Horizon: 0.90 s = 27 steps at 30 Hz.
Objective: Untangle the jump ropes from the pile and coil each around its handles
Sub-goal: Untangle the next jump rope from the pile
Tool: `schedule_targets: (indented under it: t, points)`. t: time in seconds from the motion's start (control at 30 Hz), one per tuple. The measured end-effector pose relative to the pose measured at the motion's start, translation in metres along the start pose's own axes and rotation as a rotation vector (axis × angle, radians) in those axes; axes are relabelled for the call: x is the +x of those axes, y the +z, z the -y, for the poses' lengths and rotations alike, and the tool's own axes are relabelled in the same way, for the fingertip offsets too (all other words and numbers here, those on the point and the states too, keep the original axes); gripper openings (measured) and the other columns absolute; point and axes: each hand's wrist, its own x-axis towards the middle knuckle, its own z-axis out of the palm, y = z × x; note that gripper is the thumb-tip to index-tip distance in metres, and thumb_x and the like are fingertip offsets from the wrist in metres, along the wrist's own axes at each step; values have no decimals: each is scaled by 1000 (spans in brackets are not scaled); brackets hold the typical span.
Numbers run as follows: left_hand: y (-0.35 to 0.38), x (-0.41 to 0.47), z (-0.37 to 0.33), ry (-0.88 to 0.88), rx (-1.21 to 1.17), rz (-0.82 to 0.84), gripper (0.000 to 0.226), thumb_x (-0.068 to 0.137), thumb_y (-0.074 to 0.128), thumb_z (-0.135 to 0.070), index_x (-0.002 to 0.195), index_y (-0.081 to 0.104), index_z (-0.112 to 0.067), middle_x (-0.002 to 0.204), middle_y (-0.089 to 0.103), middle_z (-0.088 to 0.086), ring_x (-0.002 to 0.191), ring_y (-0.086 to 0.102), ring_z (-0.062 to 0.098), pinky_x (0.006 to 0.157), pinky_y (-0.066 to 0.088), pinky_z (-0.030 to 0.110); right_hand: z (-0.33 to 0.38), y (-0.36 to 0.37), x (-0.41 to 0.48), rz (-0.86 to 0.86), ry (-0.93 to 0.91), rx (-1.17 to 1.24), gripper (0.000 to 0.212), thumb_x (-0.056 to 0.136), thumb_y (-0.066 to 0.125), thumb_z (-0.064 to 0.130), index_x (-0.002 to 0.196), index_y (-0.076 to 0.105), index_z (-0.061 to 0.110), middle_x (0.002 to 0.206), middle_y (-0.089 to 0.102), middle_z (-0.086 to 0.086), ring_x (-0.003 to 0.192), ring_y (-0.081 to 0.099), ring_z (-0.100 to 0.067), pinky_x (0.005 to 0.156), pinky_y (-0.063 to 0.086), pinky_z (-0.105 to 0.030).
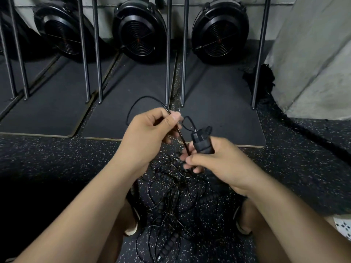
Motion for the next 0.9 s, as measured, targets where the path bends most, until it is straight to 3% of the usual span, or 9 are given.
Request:
schedule_targets:
  t: [0.13, 0.23, 0.3, 0.4, 0.5, 0.63, 0.73, 0.83, 0.9]
  points:
    - [-1, 3, 1, -87, -26, -77, 28, 105, 67, -28, 101, 75, -2, 85, 75, -1, 78, 66, 13, 62, 48, 24, -1, 4, -2, -89, -74, -273, 13, 86, 84, 25, 93, 73, 28, 86, 81, 1, 89, 78, -26, 91, 60, -57]
    - [2, 4, 1, -162, 5, -100, 36, 107, 63, -39, 104, 76, -5, 81, 74, 0, 77, 71, 14, 63, 48, 26, 5, 2, -6, -118, -100, -262, 15, 83, 85, 24, 92, 74, 20, 84, 81, 1, 83, 77, -25, 91, 60, -54]
    - [6, 3, -1, -244, 13, -73, 47, 108, 57, -49, 106, 75, -7, 84, 76, 5, 80, 75, 19, 67, 50, 30, 13, -2, -11, -98, -119, -122, 12, 88, 82, 13, 96, 74, 11, 87, 82, -3, 78, 75, -20, 81, 59, -45]
    - [16, -4, -7, -393, -32, 80, 49, 111, 46, -49, 101, 75, -11, 90, 80, 9, 84, 77, 26, 73, 54, 36, 25, -11, -18, -103, -174, 152, 13, 93, 75, 1, 102, 68, -5, 91, 81, -15, 71, 68, -18, 69, 55, -30]
    - [27, -12, -3, -393, 57, 364, 50, 113, 39, -47, 116, 74, -12, 106, 81, 9, 105, 77, 28, 92, 54, 42, 36, -22, -23, -150, -221, 394, 14, 89, 75, 6, 101, 69, 3, 98, 78, -28, 69, 64, -19, 67, 55, -29]
    - [39, -23, 2, -369, 219, 665, 59, 105, 37, -63, 121, 76, -22, 116, 80, -5, 118, 71, 13, 108, 52, 43, 44, -39, -24, -207, -243, 583, 10, 87, 73, 11, 95, 67, 12, 99, 80, -17, 68, 62, -13, 65, 55, -23]
    - [42, -28, 8, -254, 436, 721, 53, 99, 47, -73, 113, 78, -32, 103, 78, -17, 102, 70, 2, 105, 55, 42, 43, -52, -20, -263, -244, 679, 10, 91, 72, 10, 95, 64, 14, 100, 79, -12, 70, 61, -12, 67, 54, -22]
    - [40, -28, 18, -166, 585, 755, 48, 98, 55, -72, 107, 75, -30, 97, 76, 7, 87, 69, 19, 99, 55, 53, 36, -62, -13, -292, -230, 720, 9, 96, 69, 9, 94, 63, 15, 105, 79, -11, 74, 62, -11, 71, 54, -23]
    - [41, -28, 17, -154, 558, 755, 35, 102, 61, -60, 108, 79, -31, 99, 79, 0, 98, 74, 25, 97, 59, 41, 32, -66, -8, -301, -211, 696, 6, 99, 68, 9, 103, 64, 12, 109, 79, -13, 76, 64, -11, 72, 53, -23]
